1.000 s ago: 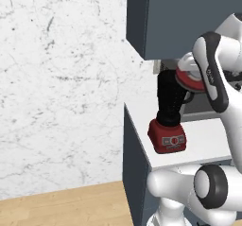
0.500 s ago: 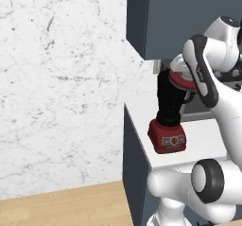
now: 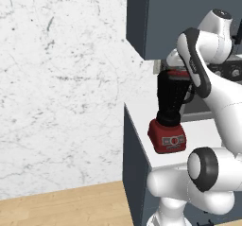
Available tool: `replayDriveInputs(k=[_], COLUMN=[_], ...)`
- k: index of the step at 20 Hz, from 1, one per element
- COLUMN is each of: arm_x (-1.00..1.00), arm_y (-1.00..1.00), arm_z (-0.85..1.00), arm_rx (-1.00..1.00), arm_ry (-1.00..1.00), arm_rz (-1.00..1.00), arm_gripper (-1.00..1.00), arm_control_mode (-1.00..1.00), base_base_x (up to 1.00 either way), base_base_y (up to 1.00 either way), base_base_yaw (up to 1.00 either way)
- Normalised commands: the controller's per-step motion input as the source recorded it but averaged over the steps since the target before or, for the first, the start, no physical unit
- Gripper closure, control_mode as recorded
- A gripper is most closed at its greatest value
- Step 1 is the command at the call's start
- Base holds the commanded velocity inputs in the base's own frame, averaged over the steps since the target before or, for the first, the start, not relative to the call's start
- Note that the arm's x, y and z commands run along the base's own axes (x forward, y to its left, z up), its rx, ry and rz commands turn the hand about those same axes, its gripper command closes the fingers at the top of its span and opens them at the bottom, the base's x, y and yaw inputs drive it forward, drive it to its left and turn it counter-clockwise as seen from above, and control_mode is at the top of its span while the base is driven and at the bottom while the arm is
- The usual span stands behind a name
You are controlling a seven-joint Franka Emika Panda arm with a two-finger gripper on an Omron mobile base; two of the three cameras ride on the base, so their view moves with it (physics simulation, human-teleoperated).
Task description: Close the lid blender by securely placing the lid on top.
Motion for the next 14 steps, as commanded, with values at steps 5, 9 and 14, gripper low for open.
replayDriveInputs(k=[5, 9, 14], arm_x=[0.11, 0.0, 0.0], arm_y=[0.05, 0.01, 0.02], arm_z=[-0.03, -0.12, -0.05], arm_rx=[-0.01, 0.0, 0.0], arm_ry=[-0.01, -0.13, -0.13], arm_rz=[0.0, 0.0, 0.0], arm_gripper=[1.0, 1.0, 1.0], arm_control_mode=[-1.0, -1.0, -1.0], base_base_x=[0.0, 0.0, 0.0], base_base_y=[0.0, 0.0, 0.0], base_base_yaw=[0.0, 0.0, 0.0])
